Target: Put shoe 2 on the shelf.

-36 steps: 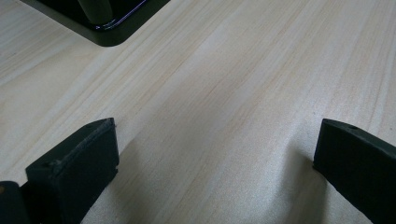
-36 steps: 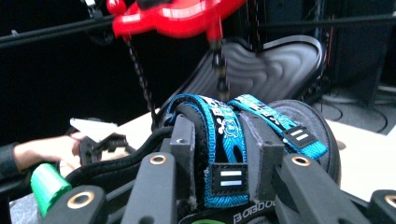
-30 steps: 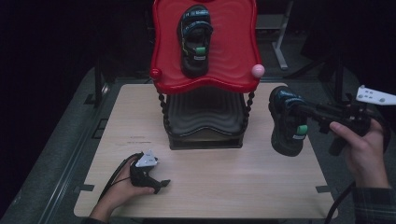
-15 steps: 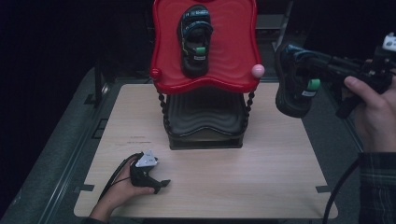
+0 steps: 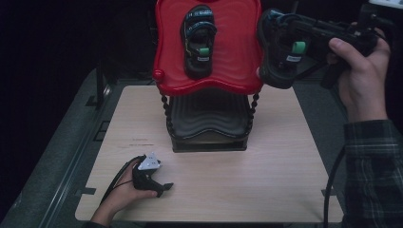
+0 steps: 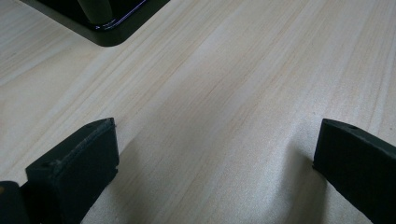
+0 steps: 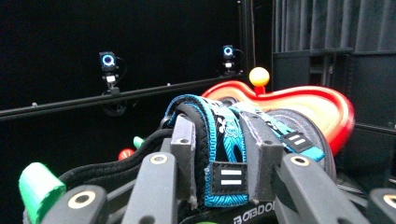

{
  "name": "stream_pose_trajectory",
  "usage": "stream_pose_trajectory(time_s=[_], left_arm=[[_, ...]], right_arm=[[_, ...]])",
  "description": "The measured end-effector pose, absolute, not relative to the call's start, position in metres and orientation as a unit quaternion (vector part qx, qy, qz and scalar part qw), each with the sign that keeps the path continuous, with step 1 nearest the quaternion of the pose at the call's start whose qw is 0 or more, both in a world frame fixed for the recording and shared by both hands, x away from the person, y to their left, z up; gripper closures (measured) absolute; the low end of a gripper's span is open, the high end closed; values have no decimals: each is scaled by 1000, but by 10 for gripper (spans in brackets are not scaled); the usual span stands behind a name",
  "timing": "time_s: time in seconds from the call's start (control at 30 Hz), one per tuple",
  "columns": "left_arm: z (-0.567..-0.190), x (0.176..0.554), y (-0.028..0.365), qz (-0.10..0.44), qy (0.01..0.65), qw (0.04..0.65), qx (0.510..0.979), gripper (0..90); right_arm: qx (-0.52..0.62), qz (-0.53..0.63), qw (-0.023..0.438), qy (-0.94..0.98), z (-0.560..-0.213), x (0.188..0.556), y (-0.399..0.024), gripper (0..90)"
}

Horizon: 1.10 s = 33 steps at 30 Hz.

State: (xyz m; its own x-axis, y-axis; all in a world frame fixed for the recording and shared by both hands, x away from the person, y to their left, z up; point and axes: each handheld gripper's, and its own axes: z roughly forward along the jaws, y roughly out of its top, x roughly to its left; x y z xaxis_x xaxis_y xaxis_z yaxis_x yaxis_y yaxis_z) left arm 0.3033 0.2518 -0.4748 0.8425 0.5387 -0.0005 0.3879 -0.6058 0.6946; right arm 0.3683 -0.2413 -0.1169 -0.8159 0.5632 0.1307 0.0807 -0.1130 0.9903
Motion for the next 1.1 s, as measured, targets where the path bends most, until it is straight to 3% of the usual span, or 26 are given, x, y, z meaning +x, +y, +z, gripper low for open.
stream_pose_trajectory(time_s=[0.7,1.1], left_arm=[[-475,304,252,105,258,359,891,0],[-475,304,252,104,256,358,892,0]], right_arm=[[255,675,171,671,-128,440,-168,678],[237,652,189,695,-132,451,-146,677]])
